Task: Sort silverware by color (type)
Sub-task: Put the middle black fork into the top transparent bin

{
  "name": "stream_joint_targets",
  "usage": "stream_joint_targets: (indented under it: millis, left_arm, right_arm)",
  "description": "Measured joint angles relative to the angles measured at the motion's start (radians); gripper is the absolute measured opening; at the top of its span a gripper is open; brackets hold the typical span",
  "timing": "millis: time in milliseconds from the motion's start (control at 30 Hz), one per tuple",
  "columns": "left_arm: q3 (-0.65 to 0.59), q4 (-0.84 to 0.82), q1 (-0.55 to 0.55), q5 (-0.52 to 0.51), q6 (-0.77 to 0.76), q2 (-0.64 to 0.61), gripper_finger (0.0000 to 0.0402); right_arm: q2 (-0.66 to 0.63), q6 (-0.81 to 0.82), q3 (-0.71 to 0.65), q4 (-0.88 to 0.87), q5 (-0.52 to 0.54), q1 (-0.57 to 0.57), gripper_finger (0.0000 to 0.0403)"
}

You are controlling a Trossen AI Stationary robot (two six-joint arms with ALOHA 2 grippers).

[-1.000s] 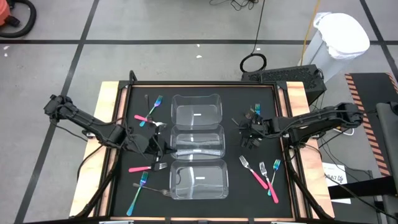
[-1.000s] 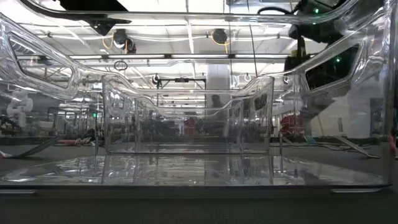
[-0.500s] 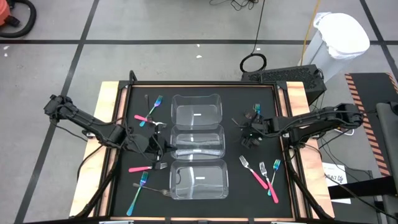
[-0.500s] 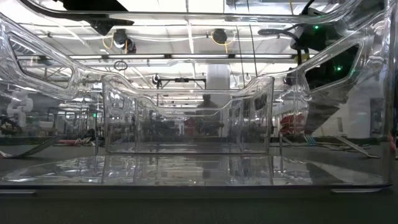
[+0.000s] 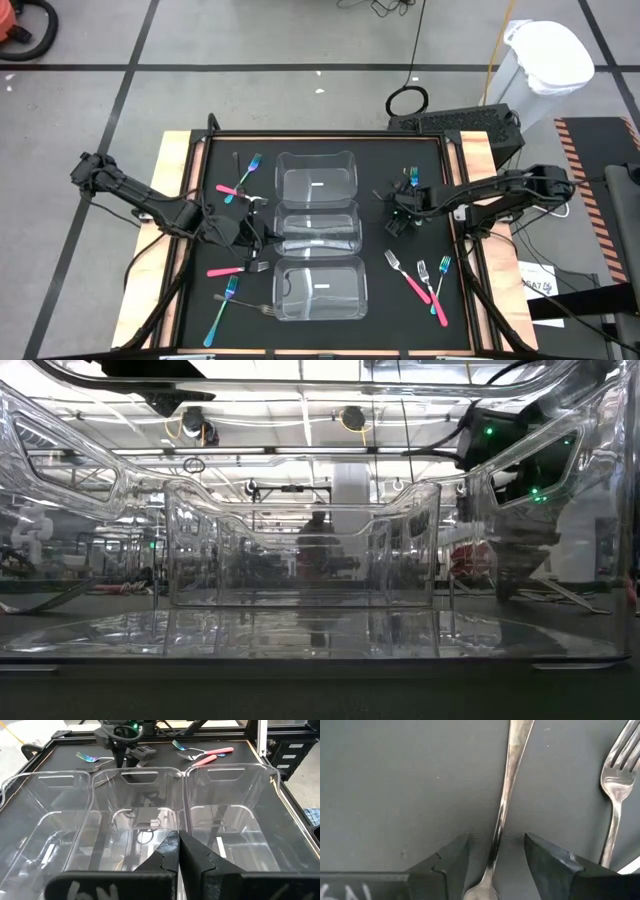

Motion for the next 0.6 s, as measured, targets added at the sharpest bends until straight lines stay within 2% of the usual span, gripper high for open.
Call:
stream_joint_targets:
  millis: [167,267,600]
  left_arm:
    - [0.000,0.007,0.000,0.000,0.000,0.000,0.0012]
    - [0.000,0.020,0.000,0.000,0.000,0.000,0.0012]
    - [0.000,0.033,0.000,0.000,0.000,0.000,0.0012]
  right_arm:
    - [0.019,-0.001,-0.001,-0.007,-0.069,-0.026,0.0162]
    - [0.014,-0.003,-0.002,-0.005,-0.072,-0.032,0.0136]
    - [0.014,-0.056,-0.003,-0.009,-0.082,-0.049,0.0015]
